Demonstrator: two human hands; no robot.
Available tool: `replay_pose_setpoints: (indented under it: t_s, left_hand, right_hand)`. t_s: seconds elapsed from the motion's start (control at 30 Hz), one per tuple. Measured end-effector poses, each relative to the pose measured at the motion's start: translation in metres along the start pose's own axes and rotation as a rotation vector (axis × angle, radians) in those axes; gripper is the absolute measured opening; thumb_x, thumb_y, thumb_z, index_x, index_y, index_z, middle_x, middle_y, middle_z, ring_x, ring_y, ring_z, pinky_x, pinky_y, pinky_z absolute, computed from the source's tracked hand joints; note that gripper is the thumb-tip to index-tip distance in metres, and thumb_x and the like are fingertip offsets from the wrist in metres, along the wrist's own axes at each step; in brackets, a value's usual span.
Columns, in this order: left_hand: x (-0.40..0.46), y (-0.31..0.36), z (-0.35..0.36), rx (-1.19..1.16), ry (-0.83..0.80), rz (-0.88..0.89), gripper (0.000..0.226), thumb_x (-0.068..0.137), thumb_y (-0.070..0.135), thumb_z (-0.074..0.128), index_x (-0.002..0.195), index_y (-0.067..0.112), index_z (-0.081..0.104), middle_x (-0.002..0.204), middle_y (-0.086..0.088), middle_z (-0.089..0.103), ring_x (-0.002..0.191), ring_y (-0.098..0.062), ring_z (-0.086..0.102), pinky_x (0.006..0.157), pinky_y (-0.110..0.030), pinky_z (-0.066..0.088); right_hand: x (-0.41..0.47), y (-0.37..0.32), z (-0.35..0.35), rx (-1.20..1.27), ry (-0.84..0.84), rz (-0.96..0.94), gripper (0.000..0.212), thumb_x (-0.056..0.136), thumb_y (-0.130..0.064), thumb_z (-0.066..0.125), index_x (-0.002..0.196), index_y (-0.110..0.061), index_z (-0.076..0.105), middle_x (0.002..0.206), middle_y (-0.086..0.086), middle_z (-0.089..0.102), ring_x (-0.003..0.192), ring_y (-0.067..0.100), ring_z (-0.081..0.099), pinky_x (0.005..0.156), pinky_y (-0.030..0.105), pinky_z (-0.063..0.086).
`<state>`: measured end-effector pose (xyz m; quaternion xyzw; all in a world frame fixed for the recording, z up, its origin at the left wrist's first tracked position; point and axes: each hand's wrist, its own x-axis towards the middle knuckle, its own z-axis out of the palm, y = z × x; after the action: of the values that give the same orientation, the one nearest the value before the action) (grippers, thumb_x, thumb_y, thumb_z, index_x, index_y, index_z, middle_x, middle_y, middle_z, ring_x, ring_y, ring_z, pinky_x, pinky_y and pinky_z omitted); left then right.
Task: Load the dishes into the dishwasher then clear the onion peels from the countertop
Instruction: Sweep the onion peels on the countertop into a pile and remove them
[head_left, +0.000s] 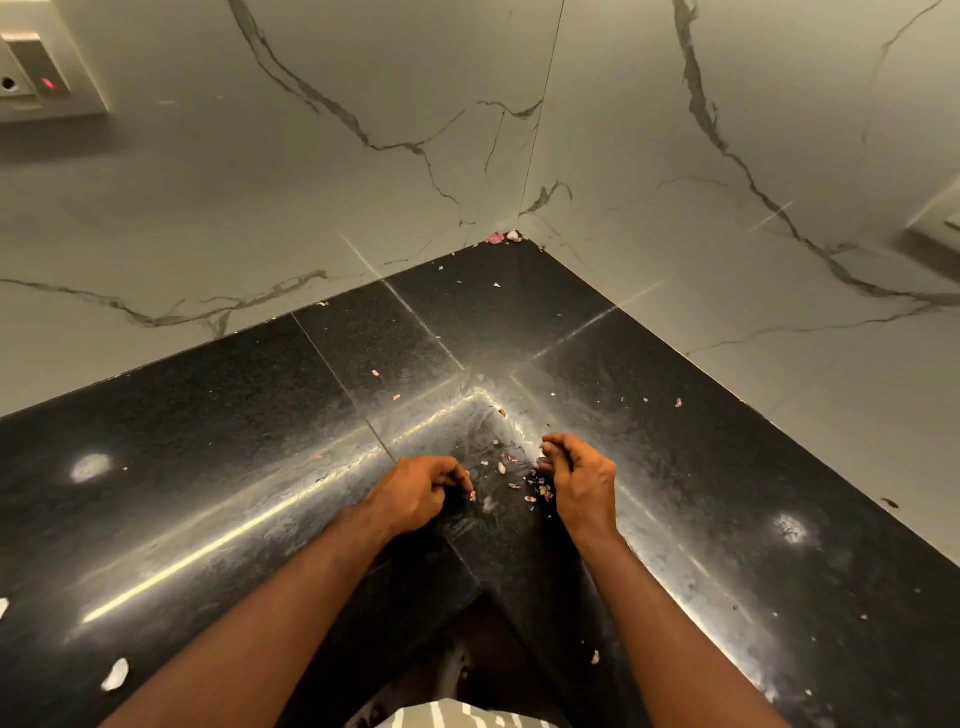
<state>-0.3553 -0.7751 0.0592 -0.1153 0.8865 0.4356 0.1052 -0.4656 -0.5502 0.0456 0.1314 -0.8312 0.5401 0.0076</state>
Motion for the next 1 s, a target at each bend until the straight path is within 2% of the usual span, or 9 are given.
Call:
replay_pose_setpoints:
  t_s: [0.17, 0.27, 0.4, 0.5, 0.6, 0.7, 0.83, 0.93, 1.0]
  left_hand:
    - [0.000, -0.002, 0.000, -0.007, -0.008, 0.005, 0.047, 0.092, -0.011, 0.050, 0.104, 0.027, 0.075, 0.113, 0.013, 0.075, 0.111, -0.002, 0.067, 0.099, -0.022, 0.051]
    - [0.000, -0.002, 0.000, -0.018, -0.010, 0.015, 0.046, 0.092, -0.011, 0.049, 0.106, 0.025, 0.075, 0.115, 0.012, 0.075, 0.113, -0.002, 0.067, 0.094, -0.014, 0.048]
    - [0.000, -0.004, -0.002, -0.028, -0.002, 0.008, 0.049, 0.090, -0.009, 0.049, 0.101, 0.031, 0.075, 0.116, 0.014, 0.075, 0.109, 0.000, 0.068, 0.093, -0.018, 0.052]
    - [0.001, -0.005, -0.002, -0.035, 0.004, 0.009, 0.048, 0.090, -0.008, 0.050, 0.102, 0.031, 0.075, 0.113, 0.014, 0.076, 0.106, 0.004, 0.068, 0.087, -0.010, 0.050]
    - [0.000, -0.006, 0.000, -0.068, 0.002, 0.006, 0.047, 0.091, -0.009, 0.050, 0.104, 0.029, 0.075, 0.112, 0.014, 0.076, 0.105, 0.003, 0.068, 0.092, -0.017, 0.052]
    - [0.000, -0.006, -0.001, -0.075, -0.003, 0.000, 0.047, 0.092, -0.010, 0.050, 0.105, 0.027, 0.075, 0.112, 0.014, 0.076, 0.105, 0.005, 0.067, 0.086, -0.007, 0.047]
    - [0.000, -0.007, 0.000, -0.081, -0.007, -0.003, 0.047, 0.092, -0.011, 0.049, 0.106, 0.025, 0.075, 0.113, 0.013, 0.075, 0.104, 0.009, 0.066, 0.079, 0.000, 0.044]
    - [0.001, -0.010, 0.000, -0.087, -0.011, 0.005, 0.048, 0.091, -0.010, 0.050, 0.104, 0.029, 0.075, 0.112, 0.014, 0.076, 0.106, 0.004, 0.068, 0.092, -0.015, 0.051]
    - [0.002, -0.011, 0.001, -0.081, -0.002, 0.014, 0.047, 0.091, -0.009, 0.050, 0.104, 0.030, 0.075, 0.112, 0.016, 0.076, 0.107, 0.004, 0.068, 0.096, -0.022, 0.053]
  right_hand:
    - [0.000, 0.008, 0.001, -0.155, -0.105, -0.025, 0.053, 0.093, 0.019, 0.047, 0.123, -0.016, 0.074, 0.127, 0.004, 0.071, 0.118, 0.013, 0.067, 0.105, 0.027, 0.054]
    - [0.000, 0.019, 0.006, -0.397, -0.017, 0.093, 0.044, 0.106, -0.009, 0.043, 0.147, -0.013, 0.056, 0.161, 0.011, 0.043, 0.151, 0.023, 0.037, 0.127, 0.040, 0.028]
    - [-0.023, 0.013, 0.029, -0.623, -0.352, 0.073, 0.063, 0.112, -0.042, 0.026, 0.166, -0.014, 0.008, 0.172, 0.003, -0.005, 0.159, 0.017, -0.009, 0.128, 0.034, -0.008]
    - [-0.039, -0.002, 0.036, -0.303, -0.481, -0.054, 0.050, 0.111, -0.031, 0.045, 0.160, -0.024, 0.038, 0.166, -0.007, 0.030, 0.154, 0.003, 0.022, 0.129, 0.032, 0.018]
    - [-0.040, -0.005, 0.025, -0.063, -0.095, -0.013, 0.036, 0.102, -0.013, 0.061, 0.134, -0.027, 0.070, 0.136, -0.013, 0.067, 0.126, -0.004, 0.060, 0.111, 0.032, 0.050]
    - [-0.024, 0.007, 0.017, -0.330, 0.048, 0.096, 0.044, 0.107, -0.023, 0.053, 0.151, -0.018, 0.052, 0.162, 0.003, 0.041, 0.152, 0.019, 0.036, 0.126, 0.042, 0.029]
    - [-0.015, 0.014, 0.020, -0.586, -0.265, 0.165, 0.064, 0.111, -0.042, 0.034, 0.166, -0.012, 0.016, 0.173, 0.009, 0.005, 0.160, 0.021, -0.001, 0.129, 0.037, -0.001]
    - [-0.024, 0.002, 0.015, -0.205, -0.350, 0.044, 0.043, 0.108, -0.034, 0.053, 0.150, -0.026, 0.054, 0.155, -0.001, 0.053, 0.144, 0.009, 0.045, 0.123, 0.034, 0.034]
    - [-0.021, 0.000, 0.004, -0.125, -0.145, 0.040, 0.033, 0.104, -0.029, 0.061, 0.137, -0.028, 0.067, 0.133, -0.004, 0.070, 0.121, 0.005, 0.065, 0.107, 0.038, 0.053]
